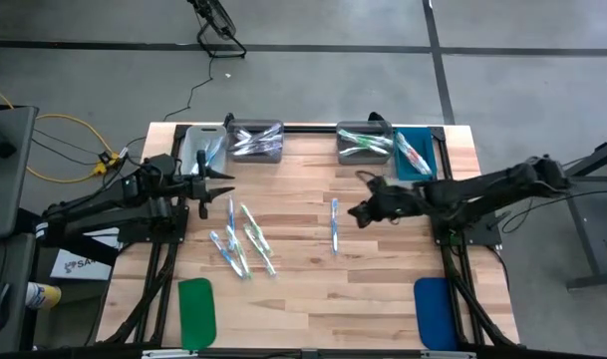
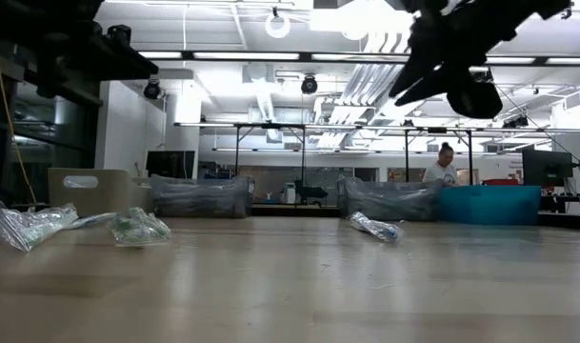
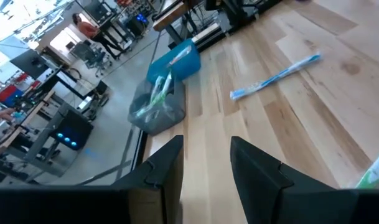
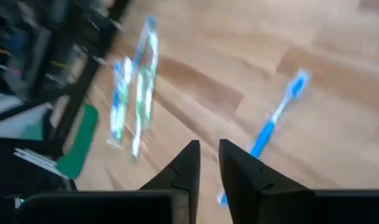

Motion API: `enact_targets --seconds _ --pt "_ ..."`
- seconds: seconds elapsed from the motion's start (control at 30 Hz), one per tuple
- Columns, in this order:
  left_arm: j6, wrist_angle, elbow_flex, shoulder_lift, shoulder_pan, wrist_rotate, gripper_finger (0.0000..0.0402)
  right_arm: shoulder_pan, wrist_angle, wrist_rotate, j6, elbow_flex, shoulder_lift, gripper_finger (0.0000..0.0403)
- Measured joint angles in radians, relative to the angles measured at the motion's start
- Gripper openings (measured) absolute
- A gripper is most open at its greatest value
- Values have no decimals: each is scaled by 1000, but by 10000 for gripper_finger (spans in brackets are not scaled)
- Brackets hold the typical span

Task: Pick & Place Toothbrushes
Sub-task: Put the blue toothbrush into the white bin

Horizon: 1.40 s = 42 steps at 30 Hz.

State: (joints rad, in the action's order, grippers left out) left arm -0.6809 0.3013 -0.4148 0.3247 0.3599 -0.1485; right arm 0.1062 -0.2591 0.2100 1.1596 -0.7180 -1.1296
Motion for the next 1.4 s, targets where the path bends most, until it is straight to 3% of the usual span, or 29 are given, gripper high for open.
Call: enact_targets --seconds 0.37,0.7,0.97,1.4 --pt "5 1 0 -8 0 -81 127 -5 192 -97 85 -44 -254 24" --pt "6 3 0 -8 0 -106 127 -47 84 -153 243 -107 -362 22" --pt "6 2 0 -8 0 -106 127 -54 -333 -129 193 -367 -510 4" --pt "6 6 0 -8 0 -106 127 -112 -263 -182 97 -384 -630 2"
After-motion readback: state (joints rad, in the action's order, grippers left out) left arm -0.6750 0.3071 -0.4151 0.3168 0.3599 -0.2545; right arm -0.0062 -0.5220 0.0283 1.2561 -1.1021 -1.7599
